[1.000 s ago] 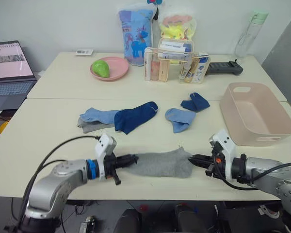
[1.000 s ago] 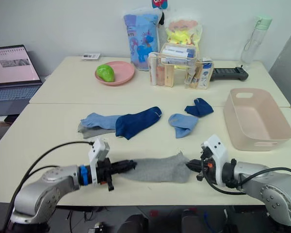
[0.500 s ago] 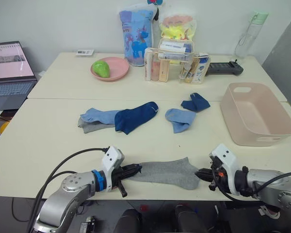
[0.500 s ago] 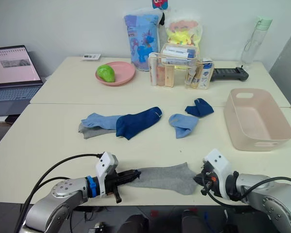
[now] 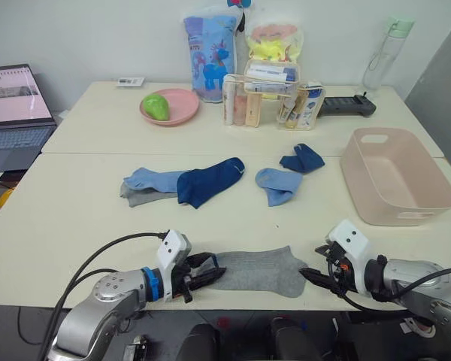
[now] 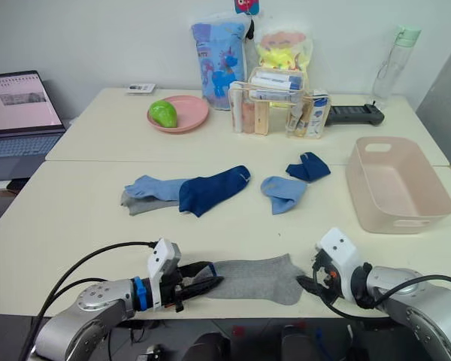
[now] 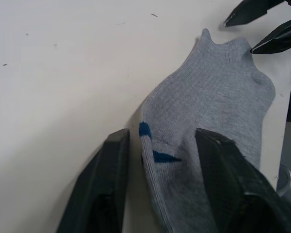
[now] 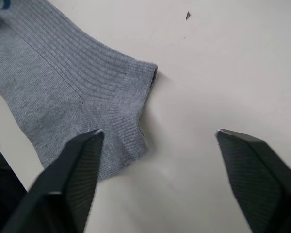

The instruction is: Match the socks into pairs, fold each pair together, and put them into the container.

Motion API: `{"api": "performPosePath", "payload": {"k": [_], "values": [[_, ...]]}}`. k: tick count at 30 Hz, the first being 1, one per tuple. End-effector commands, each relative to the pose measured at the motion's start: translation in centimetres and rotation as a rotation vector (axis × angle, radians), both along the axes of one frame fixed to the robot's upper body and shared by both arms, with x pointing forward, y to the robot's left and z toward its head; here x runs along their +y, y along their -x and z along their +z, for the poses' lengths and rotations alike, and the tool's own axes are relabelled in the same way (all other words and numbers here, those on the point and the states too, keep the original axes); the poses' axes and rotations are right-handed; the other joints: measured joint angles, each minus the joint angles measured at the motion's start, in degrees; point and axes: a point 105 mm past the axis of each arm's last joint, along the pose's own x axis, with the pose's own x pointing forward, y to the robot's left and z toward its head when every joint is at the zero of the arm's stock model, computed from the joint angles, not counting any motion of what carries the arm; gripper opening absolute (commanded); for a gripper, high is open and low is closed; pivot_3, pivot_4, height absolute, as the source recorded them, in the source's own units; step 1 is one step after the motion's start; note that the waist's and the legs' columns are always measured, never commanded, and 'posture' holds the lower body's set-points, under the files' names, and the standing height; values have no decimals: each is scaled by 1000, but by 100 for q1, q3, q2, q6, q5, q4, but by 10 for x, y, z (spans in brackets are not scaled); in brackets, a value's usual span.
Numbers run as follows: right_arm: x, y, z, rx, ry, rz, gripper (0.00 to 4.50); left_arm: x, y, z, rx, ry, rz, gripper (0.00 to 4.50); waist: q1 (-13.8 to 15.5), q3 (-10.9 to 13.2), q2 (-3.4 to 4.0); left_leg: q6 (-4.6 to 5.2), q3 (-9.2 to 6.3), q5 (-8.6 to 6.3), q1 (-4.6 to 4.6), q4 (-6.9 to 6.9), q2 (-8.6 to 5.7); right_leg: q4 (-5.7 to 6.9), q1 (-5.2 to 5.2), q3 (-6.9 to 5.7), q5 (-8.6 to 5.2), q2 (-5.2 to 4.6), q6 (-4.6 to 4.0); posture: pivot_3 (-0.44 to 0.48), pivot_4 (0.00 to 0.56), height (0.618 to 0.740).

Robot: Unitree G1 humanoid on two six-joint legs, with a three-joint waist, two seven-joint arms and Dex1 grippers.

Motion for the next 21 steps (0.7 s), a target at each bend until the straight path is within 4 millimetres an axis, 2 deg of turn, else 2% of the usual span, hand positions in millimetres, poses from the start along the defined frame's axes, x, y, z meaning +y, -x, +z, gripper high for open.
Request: {"api": "performPosePath", "payload": {"k": [1, 3, 4, 7, 11, 13, 16, 18, 21], "values": [[8, -5, 28, -140, -27, 61, 4500, 13, -3, 17, -63, 14, 49, 3754, 9, 0, 0, 0, 0, 0, 0, 0, 0, 0, 0, 0, 0, 0, 0, 0, 150, 703], [20, -4, 43, -200, -81, 137, 4500, 20, -5, 24, -77, 35, 76, 4336, 16, 0, -1, 0, 0, 0, -2, 1, -1, -2, 1, -1, 0, -1, 0, 0, 150, 703], [27, -4, 52, -241, -101, 182, 4500, 24, -7, 26, -74, 54, 104, 4469, 16, 0, 0, 0, -1, 0, -2, 1, -1, -2, 1, -1, 0, -1, 0, 0, 150, 703], [43, -15, 79, -372, -174, 250, 4500, 39, -21, 29, -89, 73, 214, 4469, 5, 0, 0, 0, -1, 0, 0, 1, -1, -2, 1, -2, 0, 0, 0, 0, 150, 703], [68, -24, 100, -442, -237, 350, 4500, 49, -24, 28, -64, 108, 285, 4469, 0, 1, -1, -1, -5, 0, -1, 0, 0, -4, 0, -7, 0, 0, -1, 0, 150, 703], [76, -29, 103, -450, -250, 365, 4500, 53, -25, 27, -63, 110, 319, 4469, 6, 1, -1, -1, -4, 0, -4, -1, 0, -9, -2, -5, 0, -1, -1, 0, 150, 703], [92, -41, 100, -445, -275, 387, 4500, 72, -35, 29, -37, 194, 495, 4469, 13, 1, -1, -1, -6, 0, -7, 0, -1, -14, -2, -7, 1, -3, -1, 0, 150, 703], [104, -41, 99, -442, -298, 417, 4500, 81, -46, 35, -28, 258, 600, 4469, 17, 0, -2, -2, -6, 0, -6, 3, -1, -11, -3, -7, 1, -4, -2, 0, 150, 703], [111, -39, 99, -447, -314, 441, 4500, 114, -69, 43, -95, 280, 865, 4469, 51, -2, -5, -3, -16, 1, -10, 5, -3, -11, -4, -16, 1, -5, -2, 0, 150, 703]]}}
